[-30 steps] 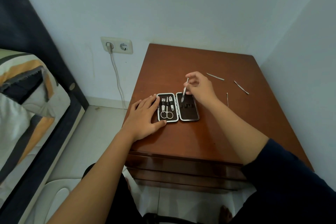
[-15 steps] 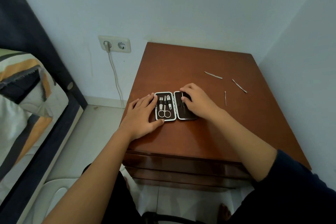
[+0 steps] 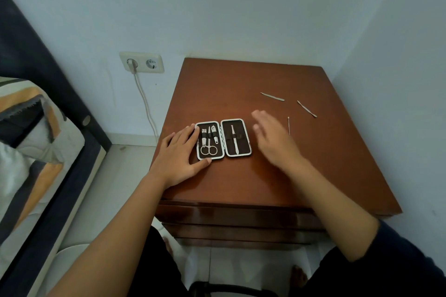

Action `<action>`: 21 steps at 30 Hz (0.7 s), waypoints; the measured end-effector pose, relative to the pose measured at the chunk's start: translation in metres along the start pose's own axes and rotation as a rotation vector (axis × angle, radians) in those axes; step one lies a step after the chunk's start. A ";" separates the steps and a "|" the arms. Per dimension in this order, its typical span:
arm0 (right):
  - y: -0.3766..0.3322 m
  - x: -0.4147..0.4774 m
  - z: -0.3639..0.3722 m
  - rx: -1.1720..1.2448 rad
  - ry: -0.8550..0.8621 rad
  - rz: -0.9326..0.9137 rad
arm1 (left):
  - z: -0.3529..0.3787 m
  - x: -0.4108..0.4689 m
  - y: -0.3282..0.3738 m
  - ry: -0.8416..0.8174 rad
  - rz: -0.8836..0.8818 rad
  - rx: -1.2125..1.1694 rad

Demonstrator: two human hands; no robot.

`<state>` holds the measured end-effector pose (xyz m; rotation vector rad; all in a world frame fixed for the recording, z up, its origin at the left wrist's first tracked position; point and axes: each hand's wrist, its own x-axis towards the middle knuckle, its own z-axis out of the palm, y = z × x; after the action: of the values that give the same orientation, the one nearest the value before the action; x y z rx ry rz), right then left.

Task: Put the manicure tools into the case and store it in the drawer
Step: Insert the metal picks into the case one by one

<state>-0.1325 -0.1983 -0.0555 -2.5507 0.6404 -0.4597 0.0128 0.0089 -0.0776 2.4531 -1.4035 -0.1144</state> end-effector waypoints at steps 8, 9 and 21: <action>0.105 0.025 -0.059 -0.196 -0.063 0.417 | 0.002 0.001 0.003 0.019 -0.011 0.050; 0.109 0.021 -0.057 -0.200 -0.058 0.417 | 0.002 0.001 0.003 0.024 -0.013 0.049; 0.100 -0.016 -0.060 0.046 0.373 0.539 | 0.001 0.001 0.002 0.035 -0.033 0.000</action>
<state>-0.2069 -0.2892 -0.0602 -2.1350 1.3804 -0.7427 0.0110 0.0063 -0.0781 2.4668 -1.3484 -0.0788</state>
